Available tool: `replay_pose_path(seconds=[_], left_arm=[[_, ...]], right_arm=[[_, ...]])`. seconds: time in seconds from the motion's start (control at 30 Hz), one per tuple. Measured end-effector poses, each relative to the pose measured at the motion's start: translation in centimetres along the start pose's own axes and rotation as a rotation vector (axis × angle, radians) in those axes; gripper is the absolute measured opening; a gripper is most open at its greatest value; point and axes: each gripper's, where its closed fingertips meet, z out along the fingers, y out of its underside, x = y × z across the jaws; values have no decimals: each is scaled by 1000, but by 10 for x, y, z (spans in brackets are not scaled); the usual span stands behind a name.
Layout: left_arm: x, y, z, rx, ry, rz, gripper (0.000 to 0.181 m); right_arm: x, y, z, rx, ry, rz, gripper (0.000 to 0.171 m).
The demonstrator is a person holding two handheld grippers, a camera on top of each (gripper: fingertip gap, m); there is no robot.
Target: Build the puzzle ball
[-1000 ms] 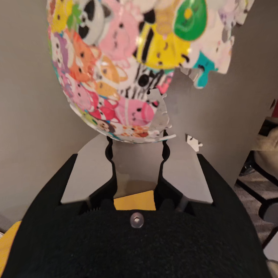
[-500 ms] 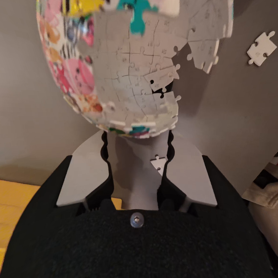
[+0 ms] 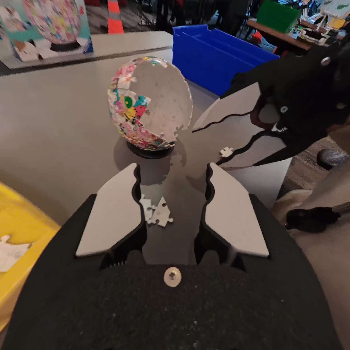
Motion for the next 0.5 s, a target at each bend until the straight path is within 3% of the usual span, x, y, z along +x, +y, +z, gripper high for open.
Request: replay_pose_path(seconds=[0.13,0.23,0.4,0.5], left_arm=[[-23,-3,-20,45,-78,52,62],[-27,-8,-27,113,-94,43,57],[-31,-3,-24,83,-109,82,58],[-30,-1,-22,74,-107,98,53]], right_arm=[[16,-5,15,-117,71,-106,42],[20,3,28,-227,104,-132,42],[34,9,41,-356,244,-138,32],[34,18,46,-444,255,-163,39]])
